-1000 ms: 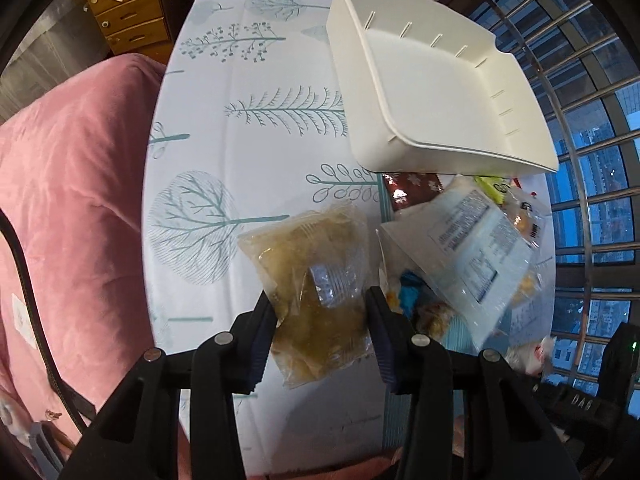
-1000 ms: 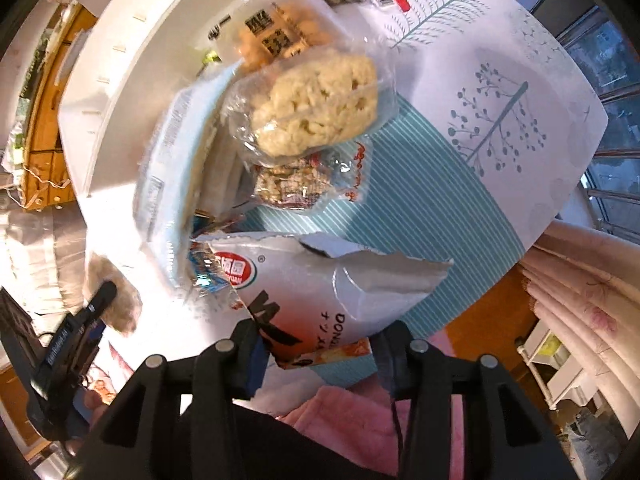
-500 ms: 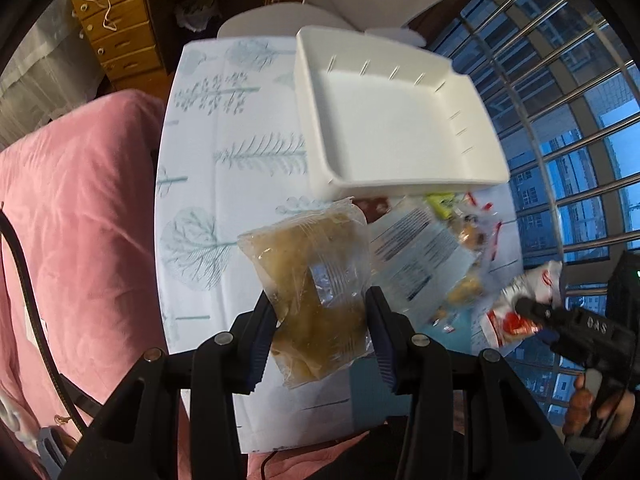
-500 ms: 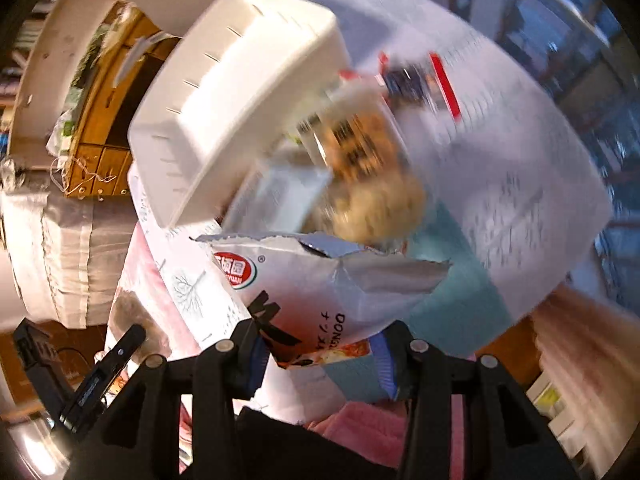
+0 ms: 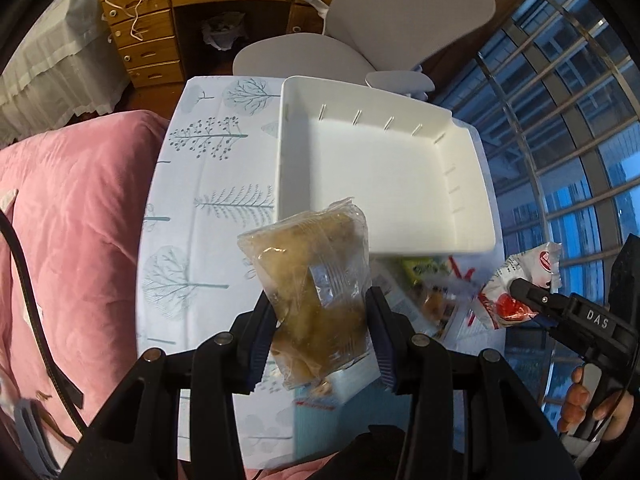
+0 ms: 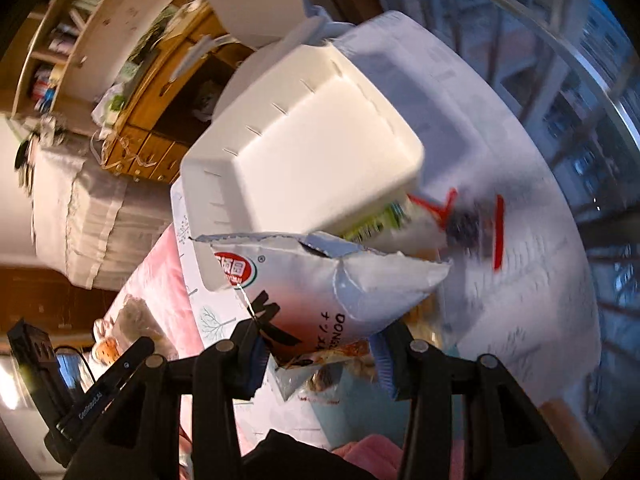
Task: Organize snacks
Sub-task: 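Carry both held snacks into the white tray and open both tools, then withdraw both tools from the tray back toward the snack pile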
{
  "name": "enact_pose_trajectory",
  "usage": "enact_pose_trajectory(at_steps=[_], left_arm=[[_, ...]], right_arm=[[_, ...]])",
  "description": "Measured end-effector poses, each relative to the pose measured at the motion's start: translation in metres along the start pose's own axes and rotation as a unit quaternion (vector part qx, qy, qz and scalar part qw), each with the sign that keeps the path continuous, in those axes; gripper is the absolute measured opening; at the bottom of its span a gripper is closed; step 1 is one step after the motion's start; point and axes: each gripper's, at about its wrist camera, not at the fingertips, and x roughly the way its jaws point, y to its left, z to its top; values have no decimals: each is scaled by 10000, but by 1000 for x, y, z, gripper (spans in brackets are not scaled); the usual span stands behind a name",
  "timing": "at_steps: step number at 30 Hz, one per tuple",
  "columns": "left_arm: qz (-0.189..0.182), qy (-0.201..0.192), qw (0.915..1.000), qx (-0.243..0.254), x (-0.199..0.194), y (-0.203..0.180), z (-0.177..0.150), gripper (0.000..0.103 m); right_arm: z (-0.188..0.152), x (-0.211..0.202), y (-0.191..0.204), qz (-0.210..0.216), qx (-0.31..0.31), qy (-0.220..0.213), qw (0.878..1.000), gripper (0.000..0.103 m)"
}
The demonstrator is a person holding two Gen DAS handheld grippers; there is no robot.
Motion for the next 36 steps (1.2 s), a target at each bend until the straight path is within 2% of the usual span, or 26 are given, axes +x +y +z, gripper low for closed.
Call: enact_pose_trajectory(at_steps=[12, 19, 21, 22, 23, 27, 32, 36], left_arm=[[-170, -411, 9980, -452, 46, -36, 37, 43], [-261, -564, 9972, -409, 72, -42, 52, 43], [-284, -621, 9966, -453, 76, -44, 54, 51], [-308, -628, 9965, -455, 76, -43, 54, 61], [-333, -635, 9964, -445, 77, -43, 54, 66], [-348, -595, 9965, -469, 78, -42, 52, 66], [-392, -554, 9961, -561, 73, -38, 46, 66], [-261, -528, 9969, -519, 64, -39, 38, 66]], right_arm=[[47, 29, 12, 376, -1114, -161, 9929, 44], [63, 48, 10, 357, -1218, -180, 9917, 46], [67, 55, 7, 351, -1136, -130, 9928, 47], [68, 57, 6, 351, -1098, -110, 9933, 47], [69, 59, 4, 346, -1047, -100, 9939, 51], [69, 60, 2, 312, -965, -125, 9948, 65], [65, 55, 4, 295, -964, -163, 9948, 70], [56, 48, 6, 323, -1001, -198, 9943, 73]])
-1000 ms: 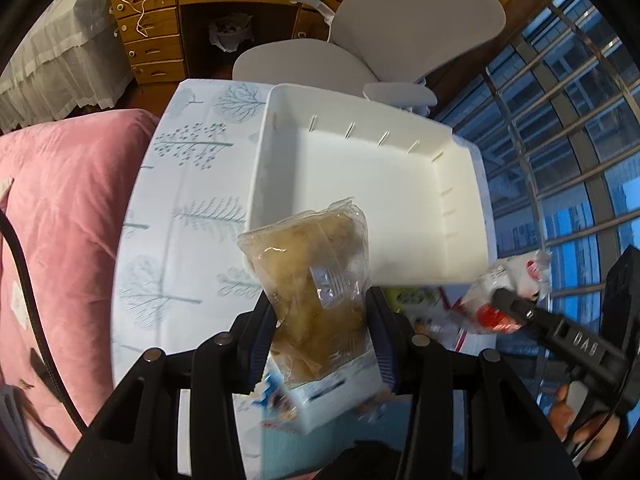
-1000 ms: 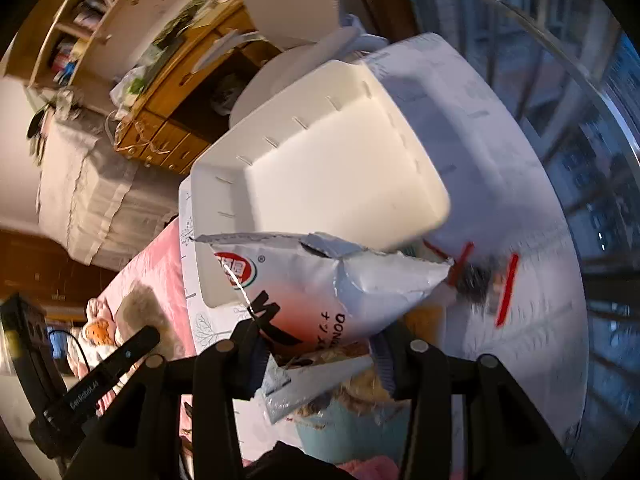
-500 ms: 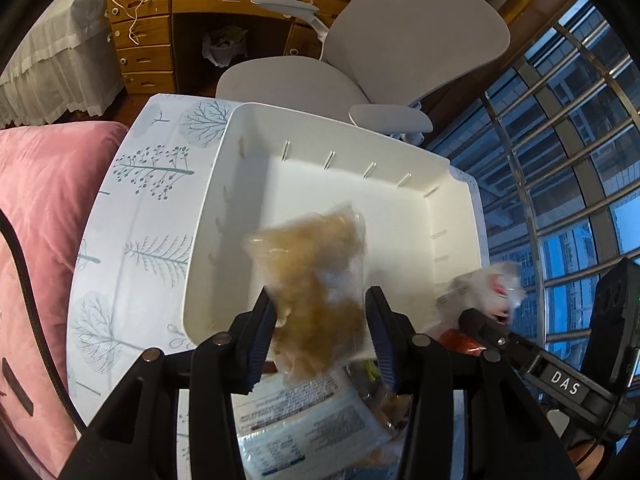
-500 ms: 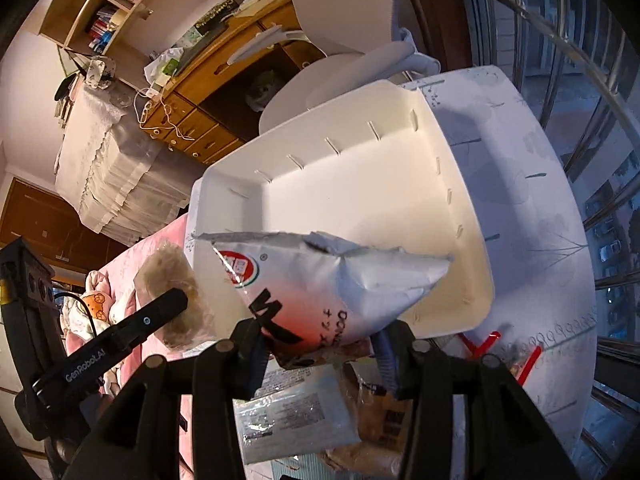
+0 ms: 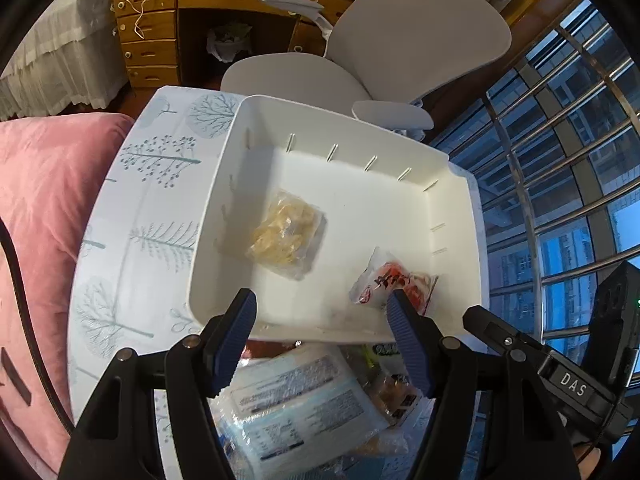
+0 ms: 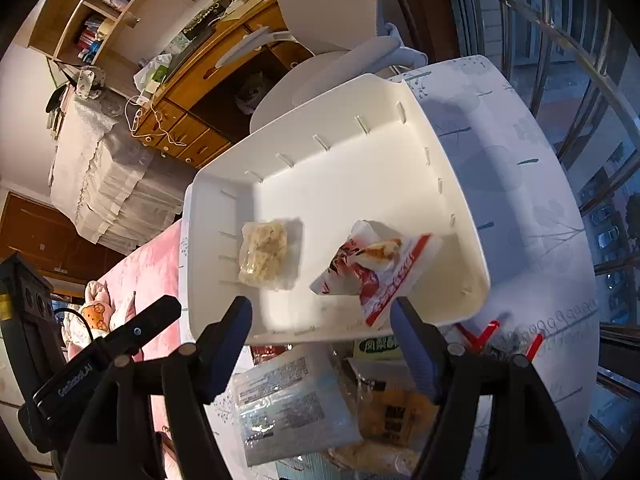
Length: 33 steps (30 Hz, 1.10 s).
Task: Organize snacks
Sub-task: 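Withdraw both tools from the tray back toward the snack pile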
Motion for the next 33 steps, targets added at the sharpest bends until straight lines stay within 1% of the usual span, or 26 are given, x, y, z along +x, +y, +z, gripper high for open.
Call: enact_pose_trajectory(at_steps=[4, 7, 9, 12, 19, 22, 25, 27, 31, 33], left_arm=[[17, 86, 10000, 41, -12, -1, -11, 66], [60, 57, 9999, 139, -25, -2, -23, 67], [25, 5, 9997, 259, -35, -2, -32, 68], [-167, -86, 9990, 409, -46, -1, -46, 71], [-410, 92, 9962, 764, -59, 5, -75, 71], [-499, 118, 9937, 1001, -70, 11, -88, 71], [-567, 144, 9901, 1276, -81, 17, -98, 77], [-618, 172, 9873, 1456, -87, 22, -104, 78], [-690, 310, 9813, 1773, -95, 35, -119, 78], [-714, 362, 9789, 1878, -97, 40, -123, 79]], right_arm=[[-10, -10, 2, 13, -29, -35, 10000, 73], [-20, -20, 4, 41, -67, -70, 9999, 73], [-27, -25, 4, 62, -106, -101, 9999, 74], [-39, -29, 6, 25, -175, -150, 9997, 74], [-75, -42, 6, -167, -83, -320, 9993, 74], [-95, -48, 7, -322, 12, -416, 9986, 75], [-118, -53, 10, -471, 84, -533, 9974, 75], [-136, -55, 14, -601, 127, -604, 9963, 76], [-167, -56, 16, -678, 332, -736, 9944, 76], [-181, -58, 20, -820, 313, -884, 9922, 76]])
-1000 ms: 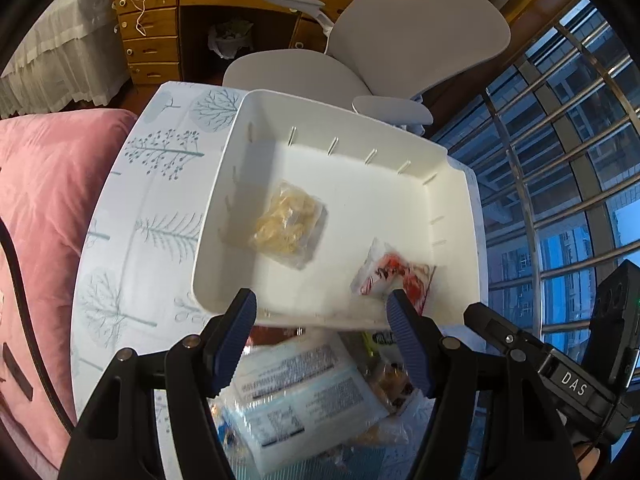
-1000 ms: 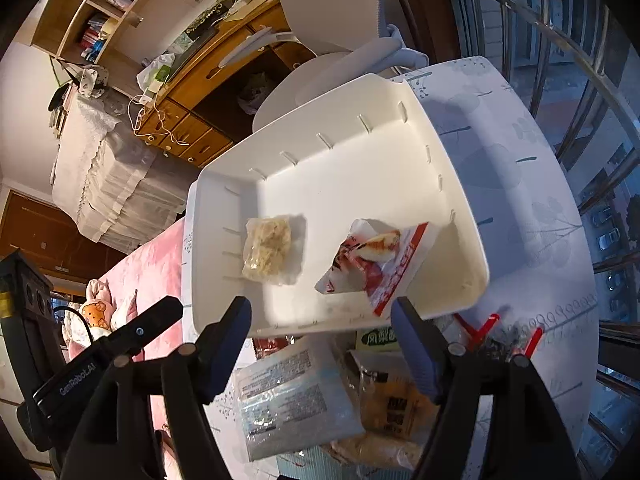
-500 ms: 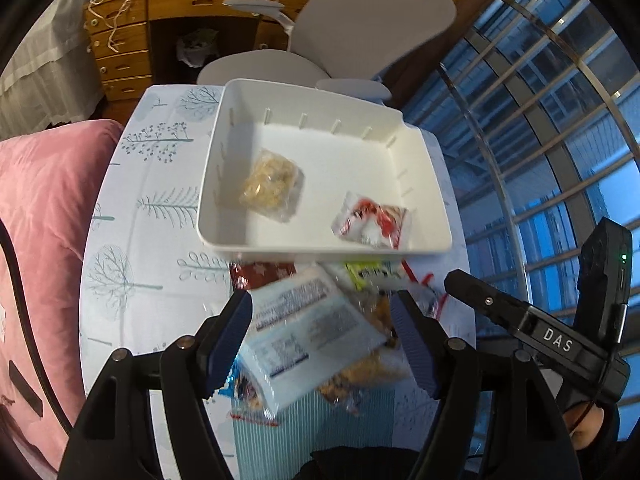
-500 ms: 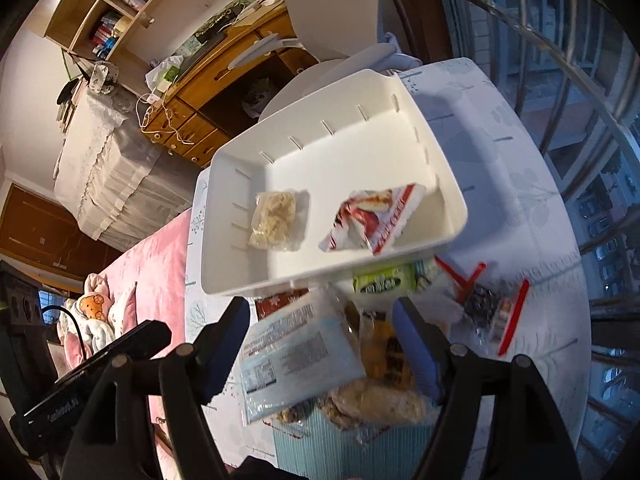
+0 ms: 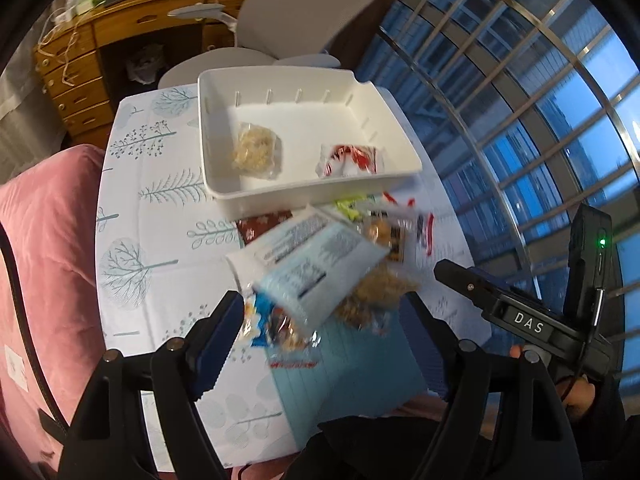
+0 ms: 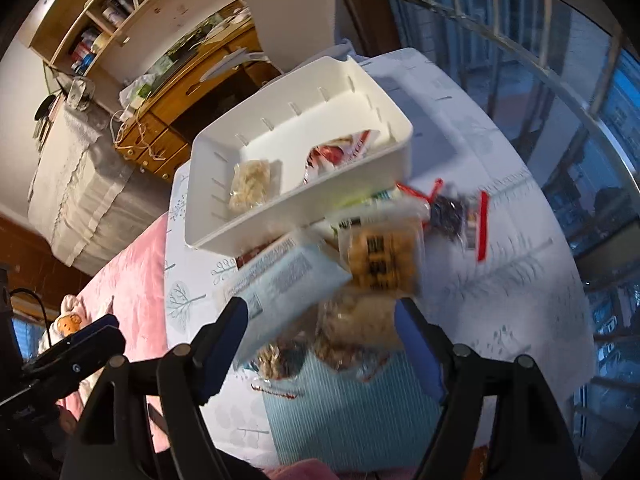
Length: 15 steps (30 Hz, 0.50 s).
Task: Organize snacks
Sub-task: 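Withdraw both tools from the tray back toward the snack pile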
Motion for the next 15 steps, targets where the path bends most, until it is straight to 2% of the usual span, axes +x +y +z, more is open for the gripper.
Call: enact_pose_trajectory(at_steps=[6, 10, 15], left_arm=[[-31, 219, 9989, 408, -3, 8, -13, 84], [64, 406, 9968, 681, 2, 10, -14, 91], [182, 635, 9930, 983, 14, 9, -8, 93]], right_arm=[[-37, -8, 7, -342, -123, -359, 9987, 77], [-56, -7, 10, -583, -249, -505, 9967, 77], [-74, -5, 10, -898, -601, -706, 9916, 77]])
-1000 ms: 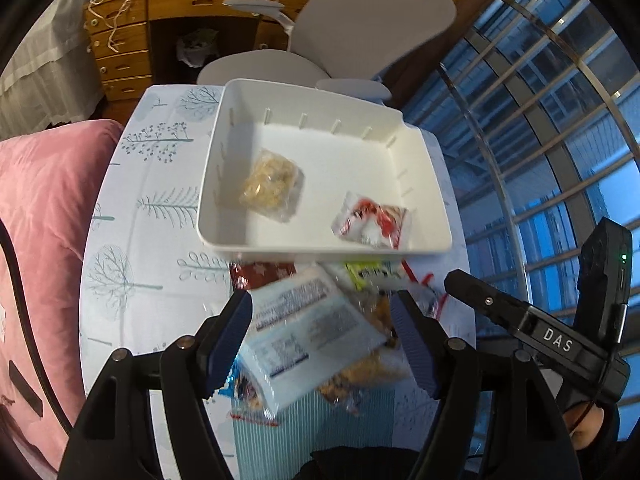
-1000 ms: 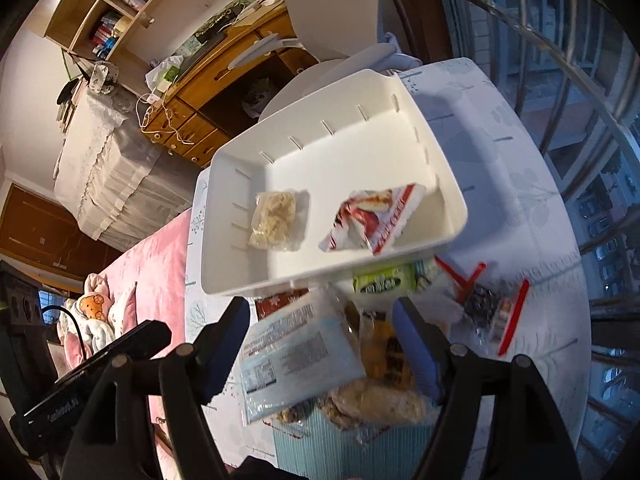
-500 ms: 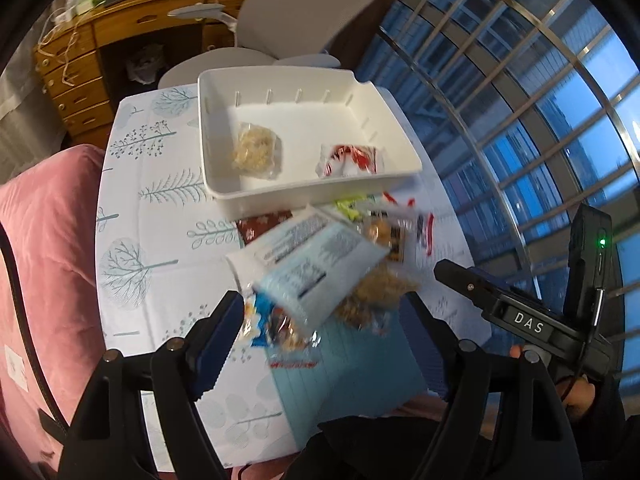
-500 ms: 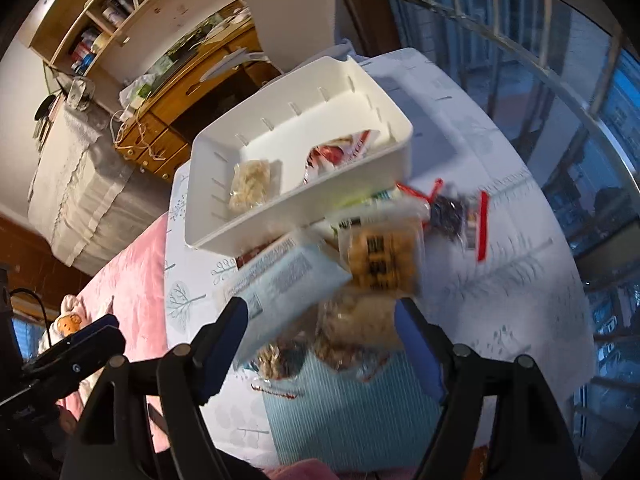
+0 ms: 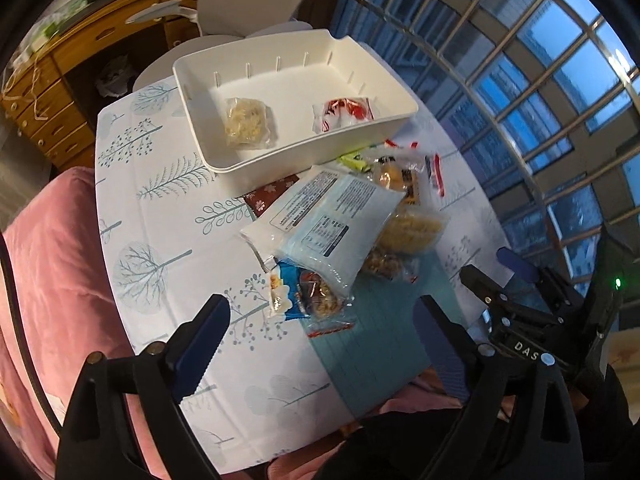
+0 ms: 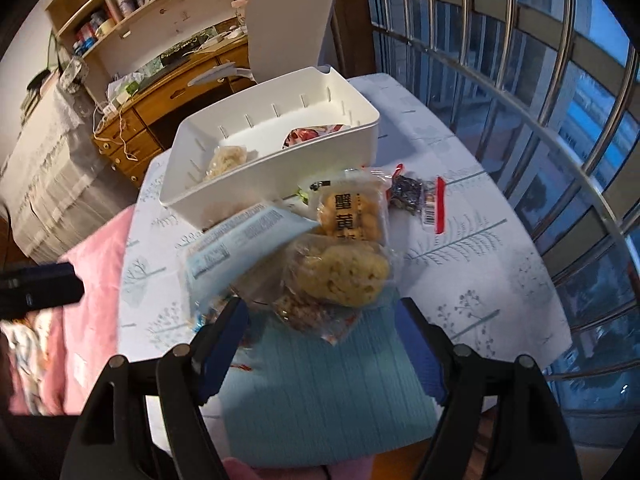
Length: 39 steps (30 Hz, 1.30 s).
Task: Organize snacks
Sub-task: 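Withdraw both tools from the tray back toward the snack pile, then grasp the blue-white printed bag with left tool while right tool grasps clear puff bag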
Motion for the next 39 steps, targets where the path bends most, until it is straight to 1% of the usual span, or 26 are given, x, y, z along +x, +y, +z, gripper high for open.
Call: enact_pose_trajectory(at_steps=[4, 6, 8, 13, 16, 19, 25, 29, 33, 36, 39], left_arm=[[106, 232, 9994, 236, 16, 0, 13, 94], [169, 371, 9986, 328, 26, 0, 20, 95], [232, 497, 9977, 407, 36, -1, 27, 96], [345, 869, 9942, 534, 68, -2, 47, 97], [416, 1201, 9899, 626, 95, -6, 60, 97], [486, 1481, 9850, 738, 117, -8, 70, 97], [671, 1872, 9773, 726, 155, -7, 86, 98], [655, 2063, 9739, 689, 172, -4, 94, 102], [586, 2241, 9706, 657, 186, -2, 99, 102], [530, 2412, 9672, 600, 200, 2, 102, 102], [491, 2532, 9643, 593, 211, 1, 102, 103]], right_arm=[[-11, 5, 5, -176, -572, -129, 9981, 77], [-16, 13, 5, -167, -779, -67, 9968, 77], [-20, 22, 5, -243, -1013, 29, 9946, 77], [-26, 40, 4, -400, -1487, 102, 9880, 77], [-24, 50, 1, -455, -1633, 125, 9854, 77], [-21, 59, -3, -403, -1724, 132, 9841, 77], [-15, 75, -1, -397, -2053, 77, 9779, 77], [-12, 85, -1, -362, -2278, 127, 9729, 77], [-11, 96, 0, -395, -2519, 192, 9668, 77], [-12, 100, 1, -426, -2685, 125, 9623, 80], [-13, 101, 5, -513, -2891, 33, 9559, 82]])
